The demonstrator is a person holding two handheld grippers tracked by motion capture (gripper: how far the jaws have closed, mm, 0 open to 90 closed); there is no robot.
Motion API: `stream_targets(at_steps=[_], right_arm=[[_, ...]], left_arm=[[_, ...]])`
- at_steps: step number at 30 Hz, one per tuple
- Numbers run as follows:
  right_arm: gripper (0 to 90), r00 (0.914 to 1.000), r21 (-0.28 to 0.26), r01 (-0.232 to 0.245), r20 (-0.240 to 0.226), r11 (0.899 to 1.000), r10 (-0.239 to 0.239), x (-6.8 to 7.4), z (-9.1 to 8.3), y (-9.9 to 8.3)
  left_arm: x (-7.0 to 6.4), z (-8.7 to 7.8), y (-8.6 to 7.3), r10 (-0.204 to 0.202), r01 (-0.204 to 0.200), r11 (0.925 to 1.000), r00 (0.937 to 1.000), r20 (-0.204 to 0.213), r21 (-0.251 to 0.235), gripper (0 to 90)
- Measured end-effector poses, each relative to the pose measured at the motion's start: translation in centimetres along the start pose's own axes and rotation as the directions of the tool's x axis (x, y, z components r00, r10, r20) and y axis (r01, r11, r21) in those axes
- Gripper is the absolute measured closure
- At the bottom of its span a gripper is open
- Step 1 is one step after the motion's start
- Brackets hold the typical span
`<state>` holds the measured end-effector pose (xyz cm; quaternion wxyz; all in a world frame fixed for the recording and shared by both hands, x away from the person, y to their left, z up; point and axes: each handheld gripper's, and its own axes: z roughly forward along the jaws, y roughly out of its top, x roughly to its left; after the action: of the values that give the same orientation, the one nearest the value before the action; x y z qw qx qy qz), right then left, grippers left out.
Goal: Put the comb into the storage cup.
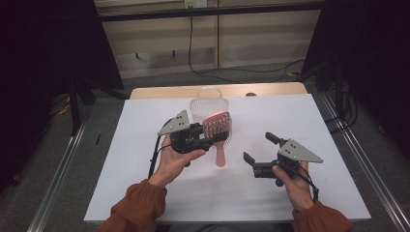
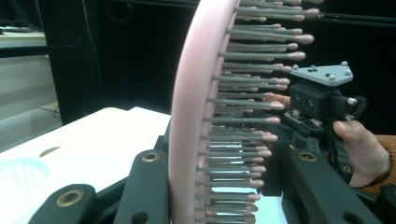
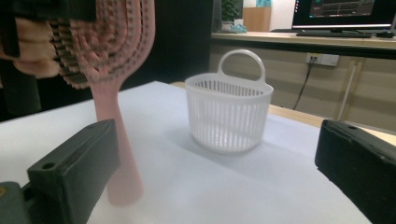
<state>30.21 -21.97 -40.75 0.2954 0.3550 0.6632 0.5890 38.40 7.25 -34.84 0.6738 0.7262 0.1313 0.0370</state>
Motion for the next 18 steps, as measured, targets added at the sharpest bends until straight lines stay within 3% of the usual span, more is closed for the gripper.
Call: stream_targets(at_steps=[10, 17, 18], right_arm=[[0.0, 0.995, -0.012, 0.018, 0.098, 1.0, -0.017, -0.7, -1.6, -0.2], [0.0, 0.9909, -0.024, 0.0, 0.135, 1.0, 0.004, -1.1, -2.9, -0.8], [0.0, 0.9876, -0.029, -0.004, 0.157, 1.0, 0.009, -1.1, -3.3, -0.8]], left_arm=[[0.6, -1.1, 0.1, -0.015, 0.015, 0.9999, 0.9989, -0.043, -0.007, 63.9], [1.0, -1.8, 0.4, -0.026, 0.024, 0.9995, 0.9971, -0.072, -0.021, 64.0], [1.1, -2.0, 0.5, -0.025, 0.023, 0.9994, 0.9967, -0.077, -0.024, 63.9]])
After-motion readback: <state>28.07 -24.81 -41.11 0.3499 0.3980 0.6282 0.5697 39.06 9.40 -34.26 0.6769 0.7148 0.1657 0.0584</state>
